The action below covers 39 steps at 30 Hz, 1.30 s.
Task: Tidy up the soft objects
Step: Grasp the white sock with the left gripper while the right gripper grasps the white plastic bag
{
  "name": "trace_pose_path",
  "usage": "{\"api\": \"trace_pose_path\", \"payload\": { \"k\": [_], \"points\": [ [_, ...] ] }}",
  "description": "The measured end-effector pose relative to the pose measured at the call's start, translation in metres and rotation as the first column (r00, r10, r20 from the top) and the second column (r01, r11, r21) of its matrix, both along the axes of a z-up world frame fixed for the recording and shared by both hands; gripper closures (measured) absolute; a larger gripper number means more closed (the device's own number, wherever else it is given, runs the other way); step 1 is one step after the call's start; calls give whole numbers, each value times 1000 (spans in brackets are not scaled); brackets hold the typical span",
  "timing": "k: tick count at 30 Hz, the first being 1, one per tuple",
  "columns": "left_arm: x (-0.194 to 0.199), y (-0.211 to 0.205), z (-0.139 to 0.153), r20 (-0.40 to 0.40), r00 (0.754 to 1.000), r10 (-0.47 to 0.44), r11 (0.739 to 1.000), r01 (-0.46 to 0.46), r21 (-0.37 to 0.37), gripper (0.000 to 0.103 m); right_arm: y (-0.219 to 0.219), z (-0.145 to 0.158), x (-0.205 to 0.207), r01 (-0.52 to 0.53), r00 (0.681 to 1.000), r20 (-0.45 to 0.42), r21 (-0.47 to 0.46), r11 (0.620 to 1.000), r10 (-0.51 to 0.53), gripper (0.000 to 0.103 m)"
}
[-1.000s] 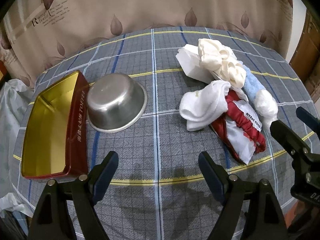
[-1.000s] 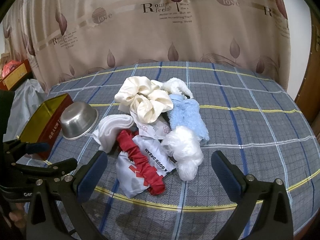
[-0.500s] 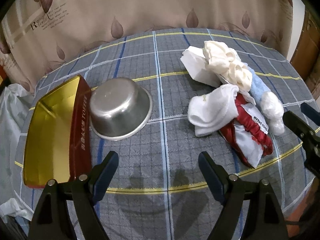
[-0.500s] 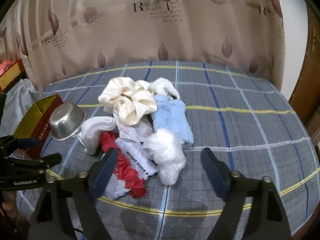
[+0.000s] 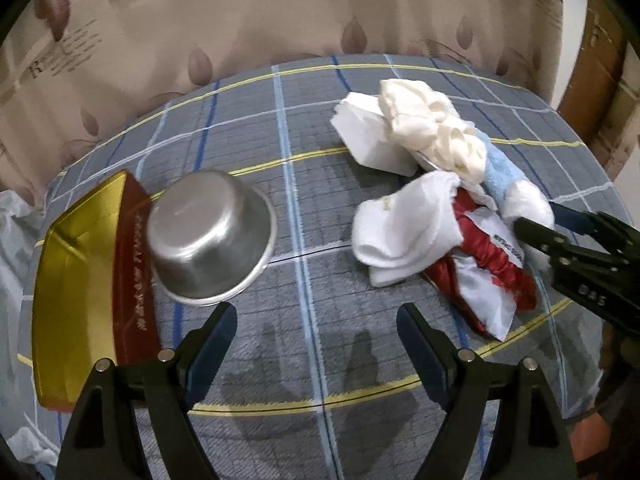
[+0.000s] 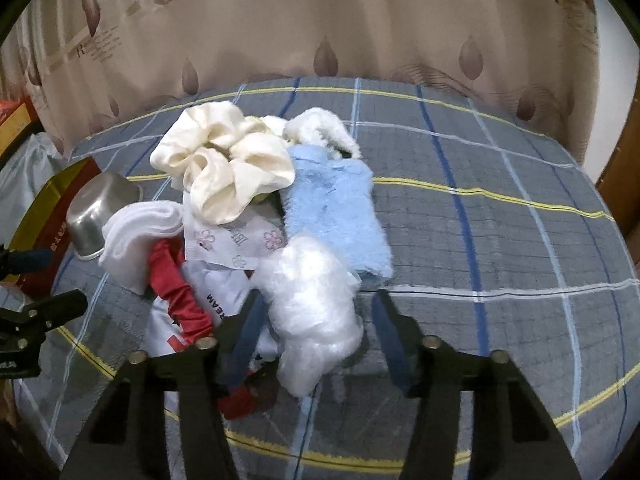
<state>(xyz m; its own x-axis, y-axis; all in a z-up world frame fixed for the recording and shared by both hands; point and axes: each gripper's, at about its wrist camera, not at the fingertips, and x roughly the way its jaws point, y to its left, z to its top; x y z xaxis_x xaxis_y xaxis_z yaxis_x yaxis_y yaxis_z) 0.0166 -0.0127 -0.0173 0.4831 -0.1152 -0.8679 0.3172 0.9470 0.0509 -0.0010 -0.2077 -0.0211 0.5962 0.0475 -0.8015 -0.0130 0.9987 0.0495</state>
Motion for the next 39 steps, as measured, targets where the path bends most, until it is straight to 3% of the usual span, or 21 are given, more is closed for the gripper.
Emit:
{"api": "trace_pose_path", "payload": {
  "k": [2, 7, 17, 22, 33, 38, 39],
  "points": [
    [0, -4, 1, 3, 1000, -19, 1000, 19, -9, 19, 3, -4, 1, -15, 1000, -6, 4, 1000, 16, 66],
    [0, -14, 5, -9, 998, -65, 996, 64, -57, 19, 7, -3, -3, -27, 1000, 3, -10, 1000, 27, 68],
    [8, -37, 14, -10, 992, -128, 990, 127, -61, 19, 8, 18, -17, 4, 999, 35, -13, 1000, -4, 68],
    [19, -47, 13, -10, 990, -139, 990, 139, -33, 19, 4, 22, -29, 38, 998, 43, 47, 998, -40, 68],
    [43, -57, 14, 11, 993, -114, 993, 114, 12, 19, 9, 14, -34, 22, 999, 25, 89, 996, -24, 68],
    [55, -43, 3, -68, 996, -62, 997, 58, -57, 19, 8, 15, -34, 24, 999, 28, 95, 995, -27, 68],
    [56, -41, 0, -86, 995, -52, 997, 48, -54, 25, 8, 15, -34, 22, 999, 28, 96, 995, -25, 68]
  ]
}}
